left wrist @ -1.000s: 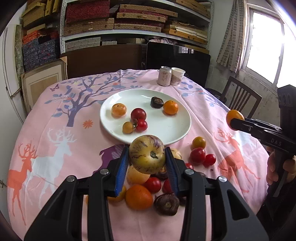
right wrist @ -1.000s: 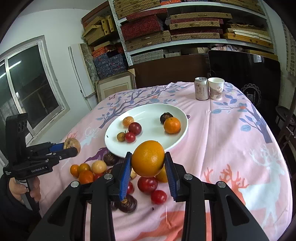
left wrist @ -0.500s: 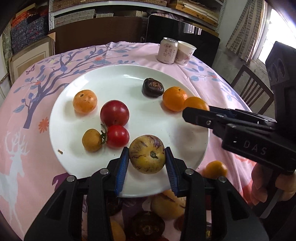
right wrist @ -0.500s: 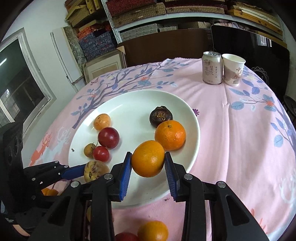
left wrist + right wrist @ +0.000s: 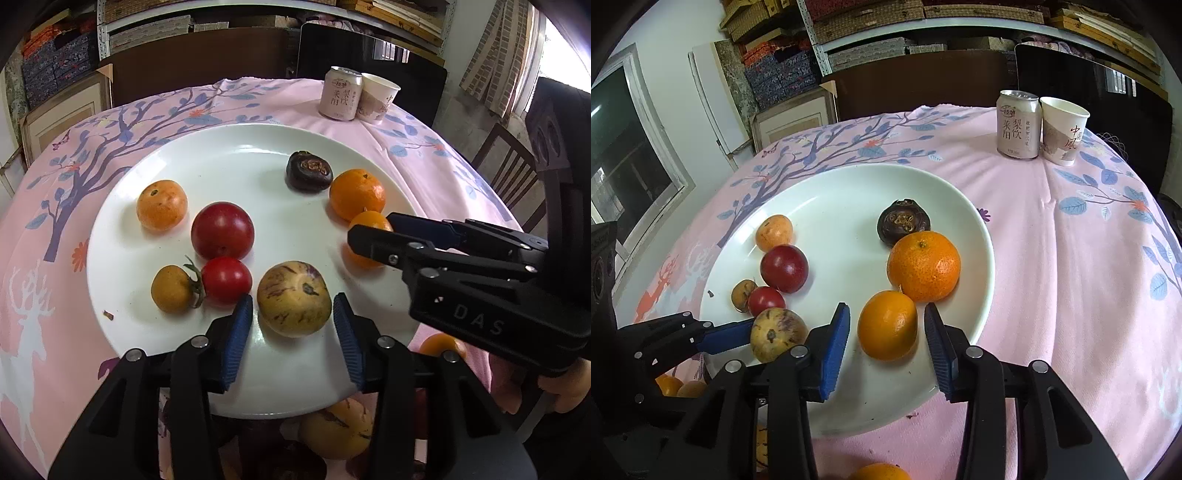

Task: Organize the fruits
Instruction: 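Withdraw both grippers from the plate toward the remaining fruits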

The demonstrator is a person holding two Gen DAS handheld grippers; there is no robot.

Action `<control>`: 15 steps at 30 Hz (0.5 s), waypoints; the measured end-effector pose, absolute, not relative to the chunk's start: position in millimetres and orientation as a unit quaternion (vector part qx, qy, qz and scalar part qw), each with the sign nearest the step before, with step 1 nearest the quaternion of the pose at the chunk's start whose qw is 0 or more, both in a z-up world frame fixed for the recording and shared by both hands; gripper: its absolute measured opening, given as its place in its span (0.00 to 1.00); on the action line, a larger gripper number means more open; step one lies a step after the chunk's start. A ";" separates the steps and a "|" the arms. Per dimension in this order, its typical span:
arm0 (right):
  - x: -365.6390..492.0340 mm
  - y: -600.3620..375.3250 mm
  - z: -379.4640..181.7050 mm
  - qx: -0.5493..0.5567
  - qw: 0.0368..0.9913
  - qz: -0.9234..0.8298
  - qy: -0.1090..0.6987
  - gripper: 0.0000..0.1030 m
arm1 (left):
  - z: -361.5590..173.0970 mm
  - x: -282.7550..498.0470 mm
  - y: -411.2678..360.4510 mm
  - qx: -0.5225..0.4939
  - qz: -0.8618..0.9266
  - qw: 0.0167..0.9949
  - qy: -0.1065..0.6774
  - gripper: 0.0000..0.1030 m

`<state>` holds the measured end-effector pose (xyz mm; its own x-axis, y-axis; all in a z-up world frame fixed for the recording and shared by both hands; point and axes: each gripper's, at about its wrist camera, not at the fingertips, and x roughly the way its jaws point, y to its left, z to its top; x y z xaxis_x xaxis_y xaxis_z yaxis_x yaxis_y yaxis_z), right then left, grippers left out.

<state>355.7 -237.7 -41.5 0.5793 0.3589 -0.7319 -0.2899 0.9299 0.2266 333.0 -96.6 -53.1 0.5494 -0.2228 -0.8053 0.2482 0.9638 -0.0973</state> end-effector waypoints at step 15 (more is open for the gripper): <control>230.3 -295.4 -1.9 0.097 0.914 0.185 0.348 0.53 | 4.7 195.0 -24.3 0.024 -0.130 0.921 0.367 0.75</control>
<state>230.3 -295.4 -1.9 0.6899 0.4051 -0.5999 -0.2709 0.9130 0.3051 195.0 -24.3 4.7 0.6964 -0.2217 -0.6826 0.2570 0.9651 -0.0512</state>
